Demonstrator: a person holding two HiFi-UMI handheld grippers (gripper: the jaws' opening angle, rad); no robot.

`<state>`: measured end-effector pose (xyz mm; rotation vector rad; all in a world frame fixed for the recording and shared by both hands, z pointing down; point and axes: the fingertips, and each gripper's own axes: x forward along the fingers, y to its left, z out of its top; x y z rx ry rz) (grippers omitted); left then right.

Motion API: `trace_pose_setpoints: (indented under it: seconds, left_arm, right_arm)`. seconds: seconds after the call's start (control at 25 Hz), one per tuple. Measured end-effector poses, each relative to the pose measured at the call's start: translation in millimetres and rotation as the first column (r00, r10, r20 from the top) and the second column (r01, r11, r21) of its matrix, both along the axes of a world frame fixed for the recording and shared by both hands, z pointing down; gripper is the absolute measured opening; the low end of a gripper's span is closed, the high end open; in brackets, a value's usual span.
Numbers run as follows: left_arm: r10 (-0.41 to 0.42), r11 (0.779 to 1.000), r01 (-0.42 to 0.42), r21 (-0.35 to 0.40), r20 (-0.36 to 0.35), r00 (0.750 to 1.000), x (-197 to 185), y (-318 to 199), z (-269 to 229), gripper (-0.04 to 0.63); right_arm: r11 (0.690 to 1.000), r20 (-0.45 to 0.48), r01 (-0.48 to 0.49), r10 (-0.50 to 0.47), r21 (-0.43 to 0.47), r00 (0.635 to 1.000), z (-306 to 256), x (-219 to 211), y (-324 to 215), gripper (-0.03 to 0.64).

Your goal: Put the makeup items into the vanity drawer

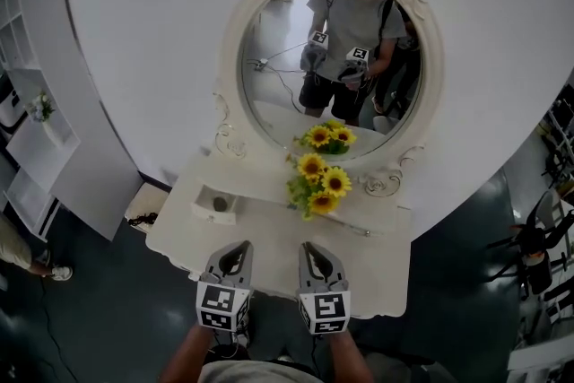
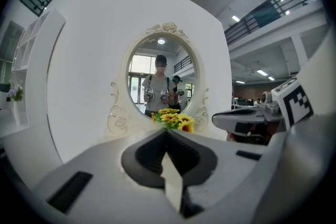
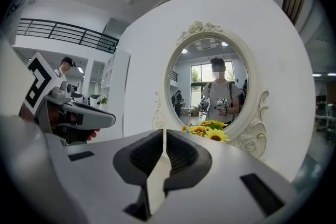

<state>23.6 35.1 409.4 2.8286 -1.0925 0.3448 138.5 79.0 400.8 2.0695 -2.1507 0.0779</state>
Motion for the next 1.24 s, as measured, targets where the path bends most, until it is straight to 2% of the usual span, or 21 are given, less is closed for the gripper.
trace_pose_setpoints:
  seconds: [0.28, 1.24]
  left_arm:
    - [-0.005, 1.000, 0.005, -0.004, -0.002, 1.000, 8, 15, 2, 0.000]
    - [-0.035, 0.999, 0.035, -0.001, 0.005, 0.999, 0, 12, 0, 0.000]
  right_arm:
    - [1.000, -0.007, 0.010, -0.010, -0.008, 1.000, 3, 7, 15, 0.028]
    - [0.998, 0.003, 0.059, -0.059, 0.007, 0.998, -2, -6, 5, 0.025]
